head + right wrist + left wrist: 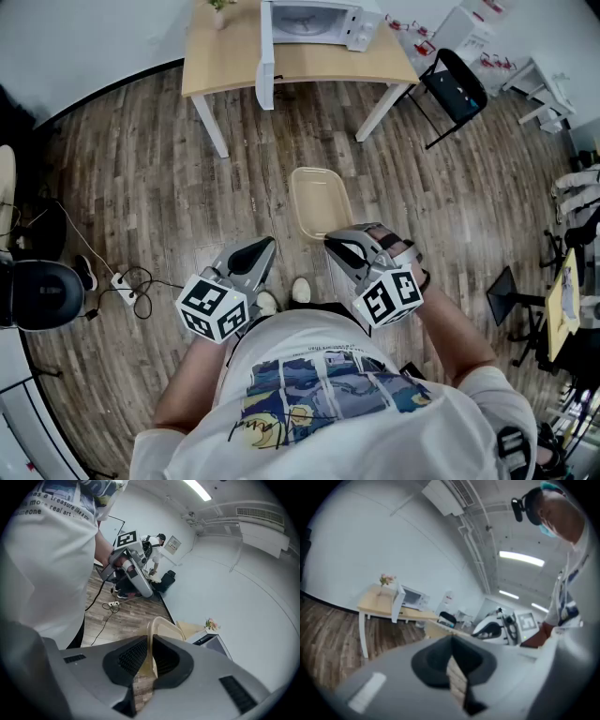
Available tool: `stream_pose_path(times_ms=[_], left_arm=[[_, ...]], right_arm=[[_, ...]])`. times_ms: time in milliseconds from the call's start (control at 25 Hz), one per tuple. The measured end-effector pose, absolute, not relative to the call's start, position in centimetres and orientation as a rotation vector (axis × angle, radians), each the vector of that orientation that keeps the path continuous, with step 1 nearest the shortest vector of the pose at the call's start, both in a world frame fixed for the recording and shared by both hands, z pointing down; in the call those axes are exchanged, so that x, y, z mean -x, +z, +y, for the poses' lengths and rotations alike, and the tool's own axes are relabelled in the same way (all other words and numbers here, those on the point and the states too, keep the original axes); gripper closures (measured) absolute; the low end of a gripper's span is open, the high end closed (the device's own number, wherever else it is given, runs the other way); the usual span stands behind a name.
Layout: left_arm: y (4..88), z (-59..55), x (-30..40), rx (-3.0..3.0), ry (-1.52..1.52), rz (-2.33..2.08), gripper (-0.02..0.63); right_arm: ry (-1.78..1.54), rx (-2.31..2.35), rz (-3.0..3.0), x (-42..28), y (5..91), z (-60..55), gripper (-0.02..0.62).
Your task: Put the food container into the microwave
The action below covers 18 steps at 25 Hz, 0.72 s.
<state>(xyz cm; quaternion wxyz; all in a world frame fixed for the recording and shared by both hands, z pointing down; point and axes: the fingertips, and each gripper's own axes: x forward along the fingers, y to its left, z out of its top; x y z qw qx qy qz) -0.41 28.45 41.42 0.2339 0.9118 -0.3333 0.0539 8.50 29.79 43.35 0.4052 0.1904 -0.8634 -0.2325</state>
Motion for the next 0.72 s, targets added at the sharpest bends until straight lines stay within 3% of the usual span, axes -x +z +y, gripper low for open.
stream_pose_path(times_ms=[720], left_arm=[[41.2, 26.3, -2.9, -2.44, 0.15, -0.952, 0.598]], right_arm=[[-0.656, -0.42, -2.193, -12.9, 43.9, 26.3, 0.561]])
